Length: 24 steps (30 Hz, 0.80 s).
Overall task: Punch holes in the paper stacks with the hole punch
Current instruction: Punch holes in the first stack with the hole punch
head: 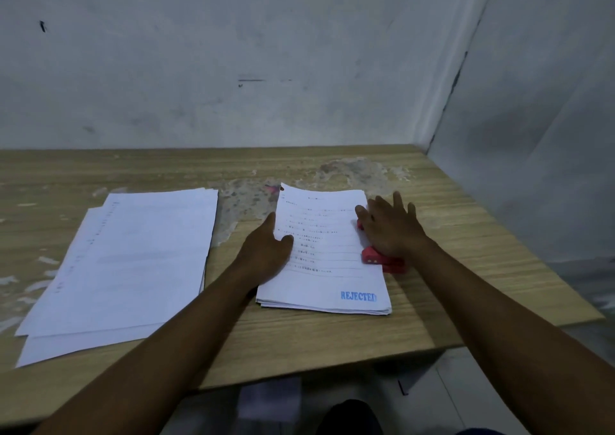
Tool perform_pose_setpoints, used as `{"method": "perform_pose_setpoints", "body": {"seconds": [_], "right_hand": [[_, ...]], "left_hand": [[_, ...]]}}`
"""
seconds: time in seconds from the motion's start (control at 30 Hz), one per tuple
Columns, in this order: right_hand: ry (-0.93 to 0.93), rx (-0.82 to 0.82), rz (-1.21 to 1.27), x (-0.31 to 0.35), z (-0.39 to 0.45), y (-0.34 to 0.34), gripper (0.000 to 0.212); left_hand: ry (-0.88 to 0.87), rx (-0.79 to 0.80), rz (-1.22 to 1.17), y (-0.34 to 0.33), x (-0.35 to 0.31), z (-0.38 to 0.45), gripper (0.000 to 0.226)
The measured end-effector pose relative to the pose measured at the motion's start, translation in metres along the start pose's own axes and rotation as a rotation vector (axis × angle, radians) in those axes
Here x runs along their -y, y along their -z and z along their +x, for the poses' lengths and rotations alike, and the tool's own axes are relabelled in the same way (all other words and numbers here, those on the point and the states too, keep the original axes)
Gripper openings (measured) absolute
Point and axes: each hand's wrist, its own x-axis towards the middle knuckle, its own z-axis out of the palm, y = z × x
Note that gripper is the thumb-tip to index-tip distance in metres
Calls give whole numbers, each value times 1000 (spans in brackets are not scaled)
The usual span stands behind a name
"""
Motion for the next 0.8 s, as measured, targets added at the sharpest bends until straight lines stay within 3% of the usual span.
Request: {"method": "perform_pose_setpoints", "body": {"seconds": [0.1,0.17,0.23,0.3,0.37,0.4,0.53,0.6,0.7,0.8], "right_hand": [[-35,-8,-109,14,-2,13,73],[-45,8,-56,21,1,22,75],[-84,-20,195,18,1,29,77],[-181,-194,611,12,-10,36,84],[-322,-402,931,5,-34,32,68],[-394,-456,973,0,-48,23,58],[-388,-579,805,-20,-92,-31,38],[-374,-644,862,-23,-90,-37,33],[-367,-624,960,-14,-84,-32,47],[-326,-569,906,-11,-83,-36,48]], "left_hand": [[6,9,13,0,-3,-3,45],[3,14,18,2,-4,-5,45],[1,15,18,3,-5,-7,45],[4,17,12,3,-5,-7,44],[1,20,8,4,-5,-6,44],[1,20,6,4,-5,-6,44],[27,21,2,4,-6,-4,41],[36,12,-5,4,-10,-6,36],[40,37,-31,5,-10,-8,27],[52,52,-107,10,-7,-6,40]]}}
